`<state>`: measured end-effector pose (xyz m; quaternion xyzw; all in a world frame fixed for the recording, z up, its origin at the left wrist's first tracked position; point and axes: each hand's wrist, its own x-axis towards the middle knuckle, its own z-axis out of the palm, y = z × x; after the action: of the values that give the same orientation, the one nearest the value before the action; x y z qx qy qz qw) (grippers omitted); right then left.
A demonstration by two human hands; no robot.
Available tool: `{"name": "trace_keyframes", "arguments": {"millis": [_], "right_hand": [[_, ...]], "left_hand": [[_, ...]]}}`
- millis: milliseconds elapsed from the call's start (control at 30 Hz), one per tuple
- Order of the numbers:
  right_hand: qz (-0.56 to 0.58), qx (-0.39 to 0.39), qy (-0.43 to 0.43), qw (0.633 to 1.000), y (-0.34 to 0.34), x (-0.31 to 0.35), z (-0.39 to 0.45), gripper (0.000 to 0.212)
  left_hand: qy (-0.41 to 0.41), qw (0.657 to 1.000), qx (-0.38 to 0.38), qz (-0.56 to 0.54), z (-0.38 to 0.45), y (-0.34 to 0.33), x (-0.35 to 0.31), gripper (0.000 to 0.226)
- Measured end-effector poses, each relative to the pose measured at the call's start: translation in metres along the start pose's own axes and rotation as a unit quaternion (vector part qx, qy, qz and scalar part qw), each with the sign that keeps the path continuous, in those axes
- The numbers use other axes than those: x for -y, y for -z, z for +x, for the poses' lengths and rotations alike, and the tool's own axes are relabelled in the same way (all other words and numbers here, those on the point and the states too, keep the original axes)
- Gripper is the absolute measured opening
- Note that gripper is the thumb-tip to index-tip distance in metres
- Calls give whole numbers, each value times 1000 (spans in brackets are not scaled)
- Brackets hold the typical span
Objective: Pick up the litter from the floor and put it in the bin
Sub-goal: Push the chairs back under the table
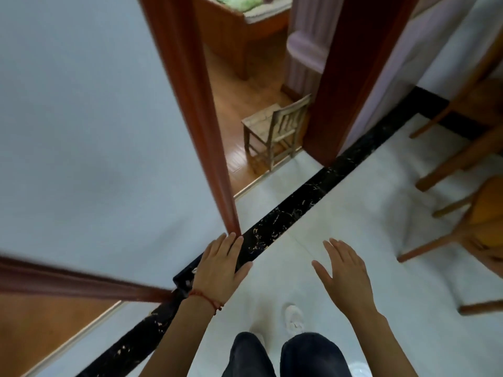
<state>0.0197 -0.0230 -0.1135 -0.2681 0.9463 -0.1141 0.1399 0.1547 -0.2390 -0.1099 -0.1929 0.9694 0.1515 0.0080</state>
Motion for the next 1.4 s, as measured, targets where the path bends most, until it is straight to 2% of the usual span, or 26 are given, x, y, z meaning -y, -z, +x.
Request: {"name": "trace_keyframes", "arguments": {"millis": [333, 400, 667, 767, 900, 1000, 1167, 1400], "right_hand": [[42, -95, -181, 978, 29, -87, -98, 57], [49, -119, -212, 969, 35, -110, -120, 56], [67, -189, -307, 930, 63, -227, -224, 53], [62, -201, -338, 917, 75, -274, -260, 53], [54, -206, -380, 900, 91, -323, -295, 52], [56, -209, -395, 893, 100, -350, -302, 53], [57, -212, -399, 890, 113, -389, -284, 54], [36, -197, -424, 883, 146, -468, -217, 57]], "left_hand": [[-193, 980, 25, 32, 25, 2, -104, 49], [-230, 971, 35, 54, 28, -7, -135, 61], [-330, 940, 65, 49, 12, -59, -296, 68], [-352, 931, 77, 60, 3, -78, -353, 61], [-379, 919, 82, 72, -5, -91, -411, 66], [-389, 914, 84, 77, -2, -95, -443, 85], [-400, 910, 84, 65, 32, -108, -487, 59], [-411, 907, 73, 59, 118, -125, -565, 58]]}}
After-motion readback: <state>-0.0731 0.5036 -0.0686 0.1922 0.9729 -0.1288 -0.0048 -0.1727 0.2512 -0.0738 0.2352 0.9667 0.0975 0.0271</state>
